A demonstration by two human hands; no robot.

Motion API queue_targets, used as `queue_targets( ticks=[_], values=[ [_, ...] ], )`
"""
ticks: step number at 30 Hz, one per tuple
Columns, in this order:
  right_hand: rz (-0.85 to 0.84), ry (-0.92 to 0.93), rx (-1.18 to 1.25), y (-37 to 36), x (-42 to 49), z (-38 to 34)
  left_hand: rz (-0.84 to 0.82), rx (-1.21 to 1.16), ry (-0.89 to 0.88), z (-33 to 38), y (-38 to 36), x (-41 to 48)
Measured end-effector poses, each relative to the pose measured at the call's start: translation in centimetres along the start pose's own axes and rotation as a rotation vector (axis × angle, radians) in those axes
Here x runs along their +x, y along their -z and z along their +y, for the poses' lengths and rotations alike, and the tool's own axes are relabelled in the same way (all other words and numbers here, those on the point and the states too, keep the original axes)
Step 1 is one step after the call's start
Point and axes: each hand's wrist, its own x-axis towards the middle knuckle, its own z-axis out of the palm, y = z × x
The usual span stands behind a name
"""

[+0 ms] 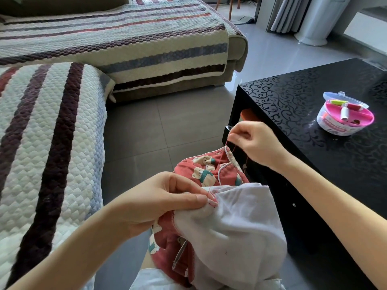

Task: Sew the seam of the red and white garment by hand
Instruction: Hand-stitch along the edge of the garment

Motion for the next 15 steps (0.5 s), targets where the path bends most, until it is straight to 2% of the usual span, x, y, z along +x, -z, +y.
queue_targets(
  ticks=[3, 6, 15],
  values=[
    [0.14, -0.119, -0.264, -0.2, 1.5, 2.6, -0.021, -0.015, 0.016, -0.1, 0.1, -0.1],
    [0.199, -0.198, -0.429, -0.8, 2.4, 4.5, -0.065, -0.038, 0.032, -0.2, 0.1, -0.3],
    [0.192, -0.252, -0.563, -1.8, 2.8, 5.9, -0.083, -0.046, 0.05, 0.1, 0.1, -0.5]
  ],
)
